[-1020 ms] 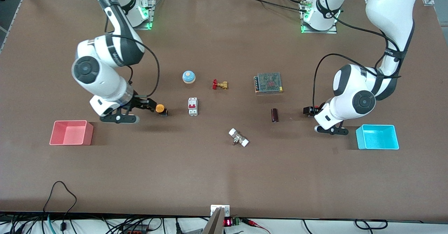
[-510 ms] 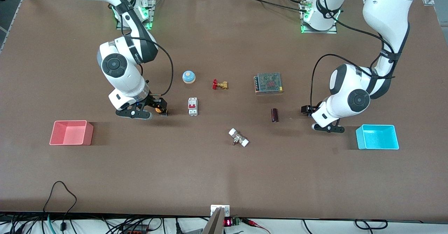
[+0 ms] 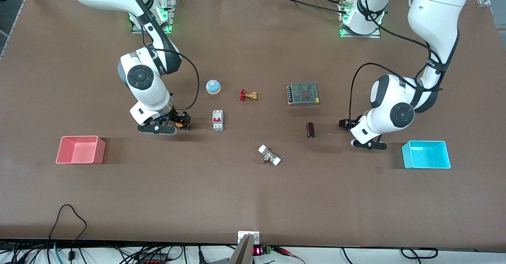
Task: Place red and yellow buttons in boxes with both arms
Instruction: 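Close both grippers on the red and yellow buttons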
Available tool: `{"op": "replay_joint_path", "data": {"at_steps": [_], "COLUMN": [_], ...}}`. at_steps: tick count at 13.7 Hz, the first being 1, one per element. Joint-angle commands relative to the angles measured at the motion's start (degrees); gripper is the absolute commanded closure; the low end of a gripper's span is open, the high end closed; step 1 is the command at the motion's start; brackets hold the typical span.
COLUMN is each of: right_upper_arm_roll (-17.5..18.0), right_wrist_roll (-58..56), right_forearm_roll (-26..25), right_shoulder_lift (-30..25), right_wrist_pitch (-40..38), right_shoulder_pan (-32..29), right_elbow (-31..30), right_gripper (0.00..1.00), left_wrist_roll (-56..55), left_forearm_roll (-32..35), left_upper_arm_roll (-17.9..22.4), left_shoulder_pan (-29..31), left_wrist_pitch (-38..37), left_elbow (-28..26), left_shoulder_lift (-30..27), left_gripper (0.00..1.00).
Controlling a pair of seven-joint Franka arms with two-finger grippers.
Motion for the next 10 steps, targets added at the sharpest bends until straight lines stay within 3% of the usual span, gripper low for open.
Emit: {"op": "replay_joint_path", "data": {"at_steps": [1,4,6,10], "right_upper_arm_roll": [1.6,3.1,3.6,5.8], "right_wrist_roll": [0.2,0.1,0.1,-0.2], "right_forearm_roll": [-1.4,-1.2,-1.1,-0.8], "right_shoulder_lift": [0.4,0.8,1.4,2.2], "right_wrist_pitch": [0.7,1.1,1.5,1.8], "right_shoulder_pan": [-1.5,-2.9,-3.1,-4.6], "right_elbow": [0.7,1.2,1.8,1.8], "right_gripper": [0.00,0.00,0.00,0.00], "left_wrist_roll": [0.9,3.3,3.3,3.4], "left_forearm_roll": [0.9,0.7,0.6,0.6], "left_upper_arm_roll": [-0.2,-0.3,-0.2,-0.1], "left_shoulder_pan": [0.3,0.3,0.5,1.0], "left_wrist_pitch": [0.5,0.7,1.4,1.4], "left_elbow": [0.1,0.1,0.1,0.4], "left_shoulder_lift": [0.0,0.0,0.0,-0.2], "left_gripper": [0.05,0.42,0.58,0.71]}}
